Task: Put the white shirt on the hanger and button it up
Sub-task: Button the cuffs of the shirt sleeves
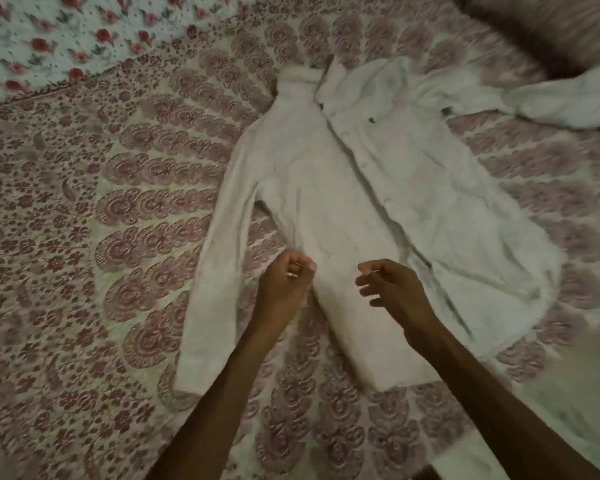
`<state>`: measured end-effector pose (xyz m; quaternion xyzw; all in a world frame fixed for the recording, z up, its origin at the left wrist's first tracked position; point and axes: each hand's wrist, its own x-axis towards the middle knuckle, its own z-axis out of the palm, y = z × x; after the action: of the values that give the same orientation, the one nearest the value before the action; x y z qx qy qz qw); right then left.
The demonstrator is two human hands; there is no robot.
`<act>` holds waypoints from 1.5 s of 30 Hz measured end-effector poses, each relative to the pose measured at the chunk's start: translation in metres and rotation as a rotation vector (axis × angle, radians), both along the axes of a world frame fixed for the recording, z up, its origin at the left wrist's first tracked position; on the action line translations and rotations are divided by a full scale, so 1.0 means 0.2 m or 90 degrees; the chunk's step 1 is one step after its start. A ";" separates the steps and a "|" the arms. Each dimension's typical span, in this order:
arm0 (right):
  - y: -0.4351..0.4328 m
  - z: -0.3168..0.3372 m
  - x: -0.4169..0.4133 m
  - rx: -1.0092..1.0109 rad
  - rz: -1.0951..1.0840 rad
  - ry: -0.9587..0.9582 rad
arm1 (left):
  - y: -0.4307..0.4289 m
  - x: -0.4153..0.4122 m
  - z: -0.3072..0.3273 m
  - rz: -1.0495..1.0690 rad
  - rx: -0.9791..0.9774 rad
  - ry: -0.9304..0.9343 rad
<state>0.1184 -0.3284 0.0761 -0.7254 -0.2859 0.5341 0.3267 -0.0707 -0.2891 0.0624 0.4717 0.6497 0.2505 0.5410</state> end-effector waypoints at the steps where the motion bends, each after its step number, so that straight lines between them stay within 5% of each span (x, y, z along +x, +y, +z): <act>1: 0.03 0.02 0.12 -0.003 -0.001 0.000 | 0.03 0.12 0.01 0.008 -0.005 -0.026; 17: 0.60 0.32 1.79 0.081 0.054 -0.128 | 0.63 1.83 0.43 -0.011 0.009 -0.087; 31: 1.23 0.09 3.06 0.134 0.262 -0.525 | 1.19 2.89 0.12 -0.040 -0.083 -0.078; 38: 1.74 -0.15 3.23 0.211 0.554 -0.711 | 1.39 3.27 -0.17 0.096 -0.105 -0.089; 41: 1.89 -0.27 3.27 0.165 0.693 -0.778 | 1.47 3.35 -0.31 0.197 -0.092 0.003; 43: 1.93 -0.31 3.27 0.109 0.736 -0.754 | 1.53 3.38 -0.38 0.237 -0.101 0.028; 45: 1.92 -0.28 3.25 0.048 0.632 -0.526 | 1.56 3.37 -0.41 0.300 -0.142 -0.010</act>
<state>0.7676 0.0558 0.0210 -0.6407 -0.7080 0.2883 -0.0712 0.6041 0.0237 -0.0199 0.2427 0.7609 0.2999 0.5217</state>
